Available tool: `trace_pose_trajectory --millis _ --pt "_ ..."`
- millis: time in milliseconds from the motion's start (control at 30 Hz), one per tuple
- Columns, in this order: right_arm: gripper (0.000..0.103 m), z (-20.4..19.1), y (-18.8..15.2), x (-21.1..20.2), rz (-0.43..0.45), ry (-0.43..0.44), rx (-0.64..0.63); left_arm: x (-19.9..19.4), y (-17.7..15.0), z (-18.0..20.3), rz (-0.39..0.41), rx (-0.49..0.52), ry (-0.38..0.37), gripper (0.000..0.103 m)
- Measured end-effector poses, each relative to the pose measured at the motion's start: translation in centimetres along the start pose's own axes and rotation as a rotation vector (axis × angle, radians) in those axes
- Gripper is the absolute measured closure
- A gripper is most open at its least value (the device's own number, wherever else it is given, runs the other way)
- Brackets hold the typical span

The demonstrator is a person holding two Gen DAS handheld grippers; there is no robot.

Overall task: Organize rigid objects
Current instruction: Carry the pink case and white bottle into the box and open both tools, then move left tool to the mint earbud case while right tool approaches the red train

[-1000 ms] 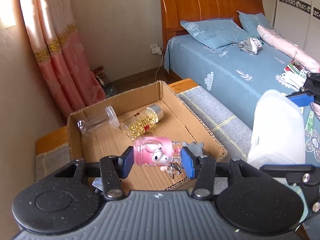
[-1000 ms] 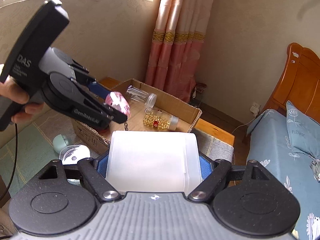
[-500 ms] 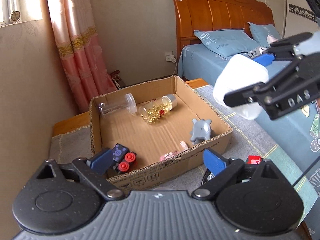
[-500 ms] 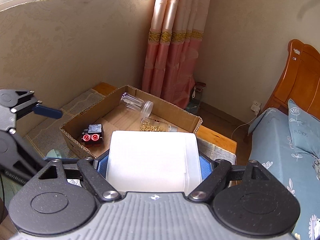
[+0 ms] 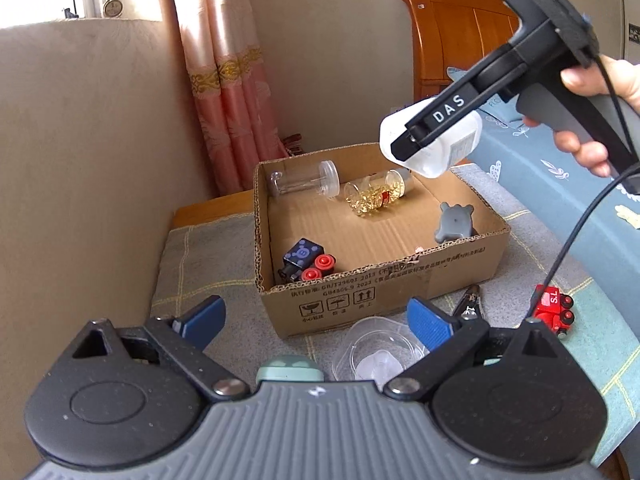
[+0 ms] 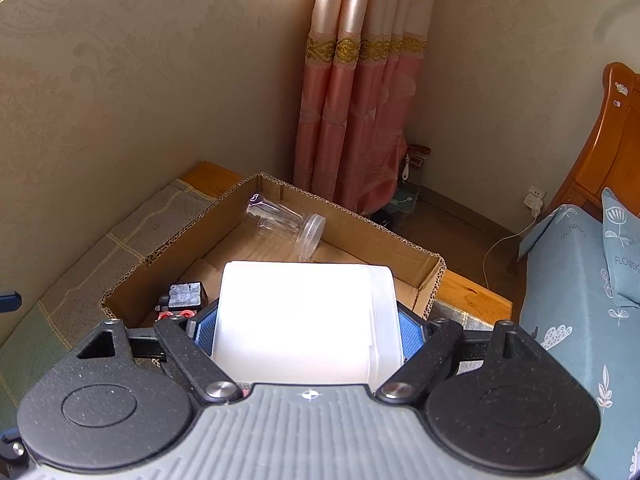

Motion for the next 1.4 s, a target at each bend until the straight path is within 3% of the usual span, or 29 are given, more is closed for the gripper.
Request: trace_pose_trajectory --millis 133,200,267,300,867,1100,1400 --pt "0.017 0.0 0.6 1.9 -0.018 0.001 0.024 -0.2 -0.9 -0.6 -0.004 -0.022 0.004 0.006" --pt "0.015 0.2 0.6 2.8 -0.024 -0.039 0.022 -0.2 -1.1 -0.9 -0.009 -0.030 0.011 0.006" --pt "0.001 0.6 0.4 3.5 -0.042 -0.048 0.046 -0.2 -1.2 -1.2 -0.010 -0.037 0.015 0.006" --pt "0.001 0.8 0.2 3.6 -0.038 -0.045 0.058 -0.2 -1.2 -1.4 -0.011 -0.042 0.017 0.006" --pt "0.000 -0.6 -2.4 -0.1 -0.013 -0.021 0.051 0.0 -1.2 -1.9 -0.015 -0.066 0.018 0.003" --pt "0.000 -1.6 -6.1 -1.3 -0.021 -0.039 0.078 0.7 -2.2 -1.6 -0.039 -0.070 -0.011 0.003" --pt "0.000 -1.3 -15.1 -2.0 -0.029 -0.099 0.235 2.2 -5.3 -2.8 -0.108 -0.092 -0.028 0.003"
Point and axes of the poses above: each gripper's, at about its wrist camera, not at the fingertips, and x roughly the way its jaws point, z to its right, y to its top, the point moved 5 cm from there along x, roughly the way its jaws point, and after that the axes turned 6 degrees about -x, right-handed, at the moved point
